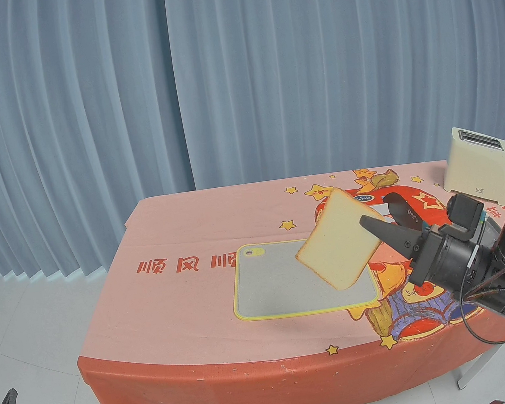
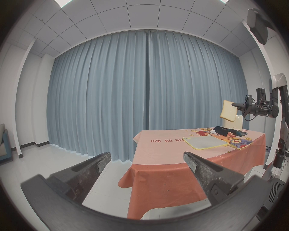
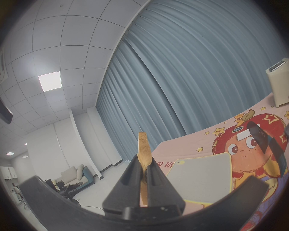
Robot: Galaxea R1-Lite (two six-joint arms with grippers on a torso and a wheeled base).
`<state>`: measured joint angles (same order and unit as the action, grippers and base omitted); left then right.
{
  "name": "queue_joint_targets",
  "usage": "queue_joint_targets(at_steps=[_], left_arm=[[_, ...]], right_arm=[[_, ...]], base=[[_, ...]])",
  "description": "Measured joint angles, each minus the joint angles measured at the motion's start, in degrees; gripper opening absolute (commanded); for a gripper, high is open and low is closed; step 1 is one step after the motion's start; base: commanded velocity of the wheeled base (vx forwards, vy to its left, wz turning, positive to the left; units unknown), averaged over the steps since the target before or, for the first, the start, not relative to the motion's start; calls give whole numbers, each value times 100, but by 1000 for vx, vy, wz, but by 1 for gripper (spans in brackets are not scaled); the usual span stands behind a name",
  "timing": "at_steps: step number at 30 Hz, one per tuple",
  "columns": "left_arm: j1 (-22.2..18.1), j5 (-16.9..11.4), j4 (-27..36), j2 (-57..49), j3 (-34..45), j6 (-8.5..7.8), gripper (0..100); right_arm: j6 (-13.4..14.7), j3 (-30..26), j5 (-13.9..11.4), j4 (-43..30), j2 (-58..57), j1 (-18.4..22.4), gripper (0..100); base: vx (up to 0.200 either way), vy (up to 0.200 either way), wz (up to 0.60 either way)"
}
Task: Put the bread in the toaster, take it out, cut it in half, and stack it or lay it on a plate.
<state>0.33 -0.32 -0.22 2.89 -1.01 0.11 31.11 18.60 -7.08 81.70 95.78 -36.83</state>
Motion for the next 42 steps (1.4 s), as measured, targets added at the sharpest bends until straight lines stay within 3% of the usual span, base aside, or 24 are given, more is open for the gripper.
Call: queue_joint_targets(at_steps=[5, 7, 16, 27, 42], left_arm=[[-4, -4, 0, 0, 0, -4, 100], [-6, -1, 0, 0, 0, -4, 100], [0, -4, 0, 0, 0, -4, 100], [-6, -4, -2, 0, 0, -4, 100], [-6, -1, -2, 0, 0, -4, 100]], right_arm=[[17, -11, 62, 519, 407, 20, 0], [15, -9, 196, 684, 586, 17, 0], [30, 184, 391, 728, 979, -24, 0], [156, 733, 984, 728, 1362, -16, 0], [255, 873, 1025, 730, 1847, 10, 0]], base=[[0, 0, 0], [0, 0, 0], [0, 0, 0], [0, 0, 0], [0, 0, 0]])
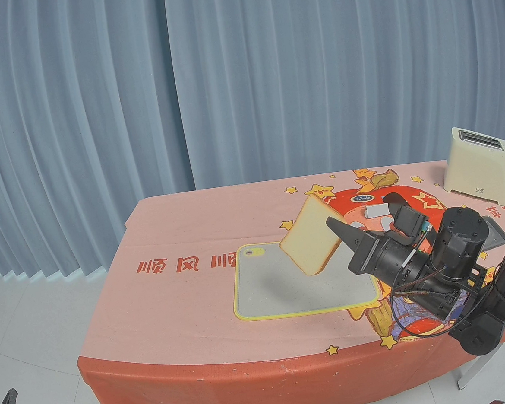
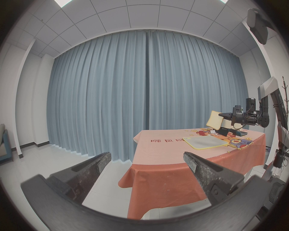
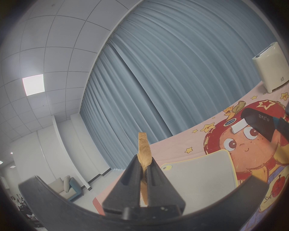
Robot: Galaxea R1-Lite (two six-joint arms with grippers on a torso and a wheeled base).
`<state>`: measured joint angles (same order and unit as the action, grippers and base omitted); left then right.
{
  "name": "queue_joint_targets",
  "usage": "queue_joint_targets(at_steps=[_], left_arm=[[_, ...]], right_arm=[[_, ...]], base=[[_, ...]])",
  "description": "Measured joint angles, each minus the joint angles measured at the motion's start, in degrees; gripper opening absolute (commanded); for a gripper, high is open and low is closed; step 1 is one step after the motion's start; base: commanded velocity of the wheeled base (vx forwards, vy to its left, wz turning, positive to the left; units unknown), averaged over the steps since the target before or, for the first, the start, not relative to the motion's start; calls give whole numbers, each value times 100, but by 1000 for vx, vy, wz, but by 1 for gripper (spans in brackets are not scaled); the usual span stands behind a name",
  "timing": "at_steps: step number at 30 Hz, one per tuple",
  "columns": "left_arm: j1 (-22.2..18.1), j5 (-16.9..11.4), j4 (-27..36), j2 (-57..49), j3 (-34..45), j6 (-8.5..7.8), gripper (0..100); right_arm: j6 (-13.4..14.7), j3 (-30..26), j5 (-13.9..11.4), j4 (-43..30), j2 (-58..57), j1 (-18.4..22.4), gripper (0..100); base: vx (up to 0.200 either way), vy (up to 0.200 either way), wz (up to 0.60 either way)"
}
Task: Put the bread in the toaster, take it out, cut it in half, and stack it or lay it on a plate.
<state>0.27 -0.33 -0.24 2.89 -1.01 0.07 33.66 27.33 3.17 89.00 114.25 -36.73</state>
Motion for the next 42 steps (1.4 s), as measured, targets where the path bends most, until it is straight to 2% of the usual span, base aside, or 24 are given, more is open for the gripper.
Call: queue_joint_targets(at_steps=[13, 23, 34, 42], left_arm=[[0, 0, 0, 0, 0, 0, 100], [0, -2, 2, 0, 0, 4, 100], [0, 0, 0, 0, 0, -7, 100], [0, -2, 2, 0, 0, -2, 100]], right_arm=[[4, 9, -2, -2, 513, -50, 0], [600, 221, -6, -5, 802, -61, 0], [616, 395, 57, -5, 1064, -72, 0], [600, 485, 200, -5, 1189, -63, 0]], base=[[0, 0, 0], [0, 0, 0], [0, 0, 0], [0, 0, 0]])
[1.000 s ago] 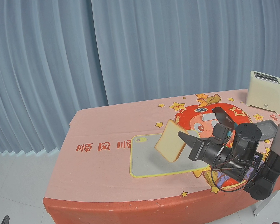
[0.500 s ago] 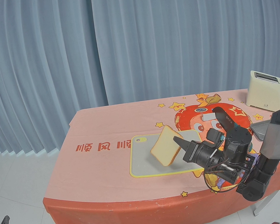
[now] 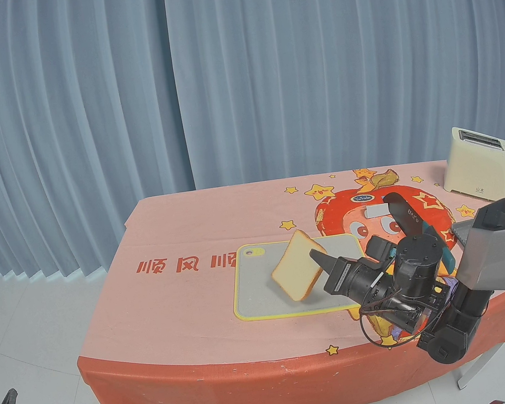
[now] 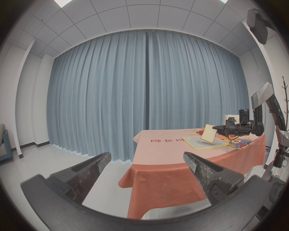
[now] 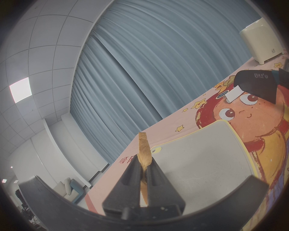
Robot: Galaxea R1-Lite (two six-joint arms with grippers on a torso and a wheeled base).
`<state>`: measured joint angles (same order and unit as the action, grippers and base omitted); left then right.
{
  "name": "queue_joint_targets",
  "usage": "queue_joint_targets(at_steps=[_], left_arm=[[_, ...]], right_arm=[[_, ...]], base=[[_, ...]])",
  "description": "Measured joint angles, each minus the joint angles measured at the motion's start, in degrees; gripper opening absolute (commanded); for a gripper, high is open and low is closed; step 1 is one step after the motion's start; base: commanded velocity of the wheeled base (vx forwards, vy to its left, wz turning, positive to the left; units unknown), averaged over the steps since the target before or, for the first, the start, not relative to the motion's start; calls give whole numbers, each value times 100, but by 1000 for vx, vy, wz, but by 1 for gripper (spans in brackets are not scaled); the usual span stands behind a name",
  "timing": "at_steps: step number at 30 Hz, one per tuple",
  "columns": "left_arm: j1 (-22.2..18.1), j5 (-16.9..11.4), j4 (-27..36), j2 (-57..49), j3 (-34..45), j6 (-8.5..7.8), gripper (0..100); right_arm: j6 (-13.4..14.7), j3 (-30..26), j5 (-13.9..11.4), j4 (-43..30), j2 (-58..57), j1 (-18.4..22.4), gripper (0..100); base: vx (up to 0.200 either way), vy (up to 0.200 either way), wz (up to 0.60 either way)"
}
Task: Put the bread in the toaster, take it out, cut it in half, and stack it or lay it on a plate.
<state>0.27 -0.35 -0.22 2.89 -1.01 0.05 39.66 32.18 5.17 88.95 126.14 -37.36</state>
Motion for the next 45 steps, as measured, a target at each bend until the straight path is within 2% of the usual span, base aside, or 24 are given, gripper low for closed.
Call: queue_joint_targets(at_steps=[24, 33, 45], left_arm=[[0, 2, -2, 0, 0, -2, 100], [0, 0, -2, 0, 0, -5, 100], [0, 0, -2, 0, 0, 0, 100]], right_arm=[[-27, 67, 40, 2, 171, 24, 0], [9, 296, 297, 2, 226, 35, 0], [27, 472, 306, 2, 333, 49, 0]], base=[[0, 0, 0], [0, 0, 0], [0, 0, 0]])
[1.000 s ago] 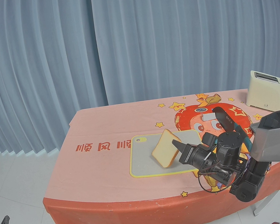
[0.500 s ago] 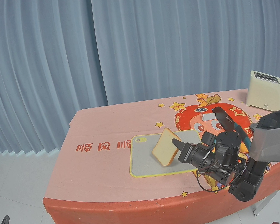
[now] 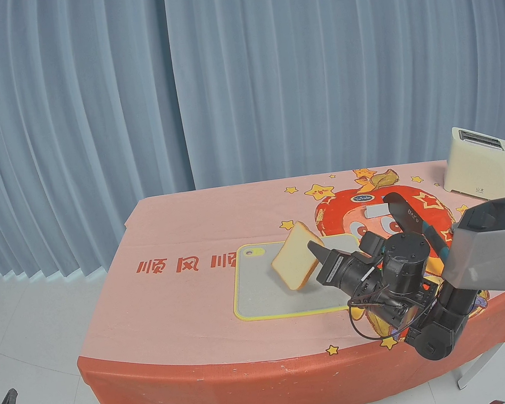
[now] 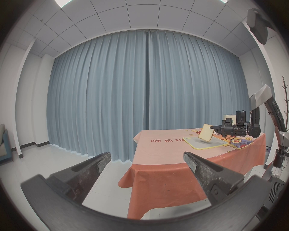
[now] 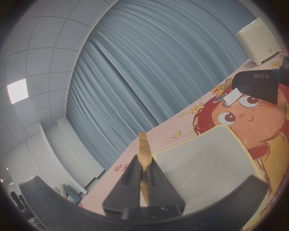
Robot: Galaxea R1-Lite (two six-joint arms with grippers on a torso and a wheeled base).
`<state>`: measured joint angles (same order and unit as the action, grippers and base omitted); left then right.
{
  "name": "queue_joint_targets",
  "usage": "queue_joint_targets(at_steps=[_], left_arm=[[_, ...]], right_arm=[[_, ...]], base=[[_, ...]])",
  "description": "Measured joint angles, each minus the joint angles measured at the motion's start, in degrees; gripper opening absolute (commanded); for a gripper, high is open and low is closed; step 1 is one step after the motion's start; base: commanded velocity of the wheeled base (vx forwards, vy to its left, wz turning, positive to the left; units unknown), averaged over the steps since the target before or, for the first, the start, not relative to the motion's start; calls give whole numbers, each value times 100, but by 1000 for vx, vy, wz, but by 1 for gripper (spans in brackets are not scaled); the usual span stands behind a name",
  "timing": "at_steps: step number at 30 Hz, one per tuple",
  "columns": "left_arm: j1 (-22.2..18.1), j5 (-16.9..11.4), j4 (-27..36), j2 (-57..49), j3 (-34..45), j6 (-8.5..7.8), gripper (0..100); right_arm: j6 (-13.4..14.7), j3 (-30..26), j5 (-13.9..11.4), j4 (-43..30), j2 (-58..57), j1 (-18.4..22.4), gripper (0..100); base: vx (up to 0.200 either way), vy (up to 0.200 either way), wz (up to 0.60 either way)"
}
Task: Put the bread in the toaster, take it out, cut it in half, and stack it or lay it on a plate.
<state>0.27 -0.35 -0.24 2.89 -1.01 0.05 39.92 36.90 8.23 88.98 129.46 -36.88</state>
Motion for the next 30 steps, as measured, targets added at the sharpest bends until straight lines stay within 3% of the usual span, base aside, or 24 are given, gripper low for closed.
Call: queue_joint_targets(at_steps=[30], left_arm=[[0, 0, 2, 0, 0, 0, 100]], right_arm=[[-29, -9, 50, 0, 72, -46, 0]], base=[[0, 0, 0]])
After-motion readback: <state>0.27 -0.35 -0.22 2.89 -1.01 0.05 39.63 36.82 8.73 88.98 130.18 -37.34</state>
